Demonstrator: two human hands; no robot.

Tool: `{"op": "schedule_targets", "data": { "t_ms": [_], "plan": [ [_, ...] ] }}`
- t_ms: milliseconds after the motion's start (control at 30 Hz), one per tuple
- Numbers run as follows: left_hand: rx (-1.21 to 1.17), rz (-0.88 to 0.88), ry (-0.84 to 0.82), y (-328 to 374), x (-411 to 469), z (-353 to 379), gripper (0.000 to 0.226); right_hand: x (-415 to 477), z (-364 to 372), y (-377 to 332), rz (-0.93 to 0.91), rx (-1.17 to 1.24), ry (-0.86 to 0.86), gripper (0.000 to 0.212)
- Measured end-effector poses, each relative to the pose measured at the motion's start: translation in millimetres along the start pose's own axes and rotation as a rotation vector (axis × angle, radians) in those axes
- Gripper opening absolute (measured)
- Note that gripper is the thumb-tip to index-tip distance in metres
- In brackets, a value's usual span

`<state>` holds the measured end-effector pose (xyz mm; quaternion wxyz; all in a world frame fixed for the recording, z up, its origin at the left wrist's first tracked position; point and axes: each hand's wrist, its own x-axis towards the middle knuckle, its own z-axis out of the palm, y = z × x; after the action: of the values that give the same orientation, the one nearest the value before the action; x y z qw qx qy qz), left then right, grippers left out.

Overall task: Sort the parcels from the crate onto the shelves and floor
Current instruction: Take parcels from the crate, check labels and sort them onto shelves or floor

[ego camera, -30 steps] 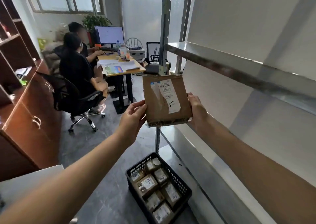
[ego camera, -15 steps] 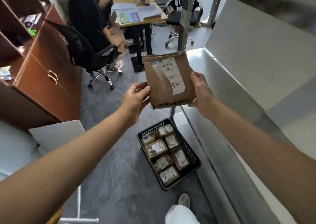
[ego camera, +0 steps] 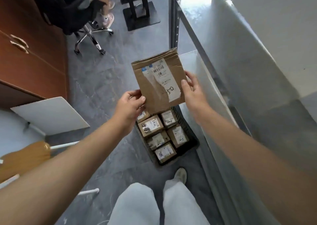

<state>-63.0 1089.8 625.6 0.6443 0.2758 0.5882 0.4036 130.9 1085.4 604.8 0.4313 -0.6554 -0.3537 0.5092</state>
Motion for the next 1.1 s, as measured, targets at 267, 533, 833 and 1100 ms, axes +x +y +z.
{"op": "schedule_targets", "data": {
  "t_ms": [267,533,833,1100],
  "plan": [
    [0.008,-0.283,0.03,-142.3,79.7,-27.4,0.023,24.1,7.0,172.4,0.223,-0.146,0.011,0.049],
    [0.119,-0.544,0.057,-304.0,147.4,-72.0,0.018,33.1,18.1,330.8,0.38,-0.259,0.001,0.051],
    [0.296,-0.692,-0.011,-433.6,212.4,-76.3,0.02,75.5,28.8,436.3,0.44,-0.653,-0.024,0.09],
    [0.344,-0.672,-0.016,-489.3,249.5,-54.7,0.02,91.0,33.7,495.3,0.411,-0.92,0.071,0.114]
  ]
}}
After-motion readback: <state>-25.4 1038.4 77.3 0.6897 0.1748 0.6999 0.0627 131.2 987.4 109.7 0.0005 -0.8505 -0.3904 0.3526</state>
